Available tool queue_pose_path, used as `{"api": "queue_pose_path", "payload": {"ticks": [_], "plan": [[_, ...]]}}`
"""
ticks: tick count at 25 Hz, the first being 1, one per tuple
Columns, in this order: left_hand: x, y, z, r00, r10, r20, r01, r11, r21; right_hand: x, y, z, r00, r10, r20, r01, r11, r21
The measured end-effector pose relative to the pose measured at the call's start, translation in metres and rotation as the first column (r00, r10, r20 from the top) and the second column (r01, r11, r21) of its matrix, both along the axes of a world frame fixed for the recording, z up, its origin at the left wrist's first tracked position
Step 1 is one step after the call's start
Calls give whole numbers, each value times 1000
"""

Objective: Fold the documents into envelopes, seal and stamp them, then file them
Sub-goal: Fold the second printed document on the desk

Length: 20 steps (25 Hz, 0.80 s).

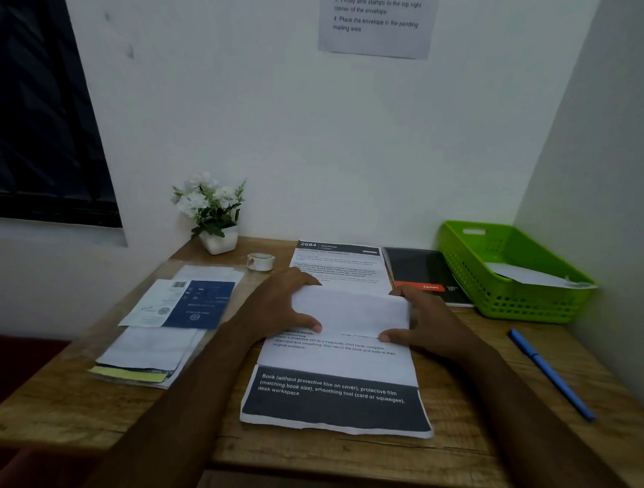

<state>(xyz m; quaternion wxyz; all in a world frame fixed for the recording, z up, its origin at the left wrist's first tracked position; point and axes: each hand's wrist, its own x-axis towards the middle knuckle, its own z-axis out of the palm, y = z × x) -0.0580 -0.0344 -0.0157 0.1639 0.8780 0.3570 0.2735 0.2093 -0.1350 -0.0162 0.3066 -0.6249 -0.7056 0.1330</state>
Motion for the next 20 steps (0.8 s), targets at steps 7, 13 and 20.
{"api": "queue_pose_path", "payload": {"ticks": [7,13,20], "plan": [[-8,-25,1,995,-16,98,6,995,96,-8,-23,7,997,3,-75,1,999,54],[-23,-52,-8,995,-98,-7,97,980,173,-1,-44,-3,998,31,47,-32,999,29],[-30,-70,-7,961,-105,-256,186,931,313,2,-54,-2,910,84,406,-104,994,28]]}}
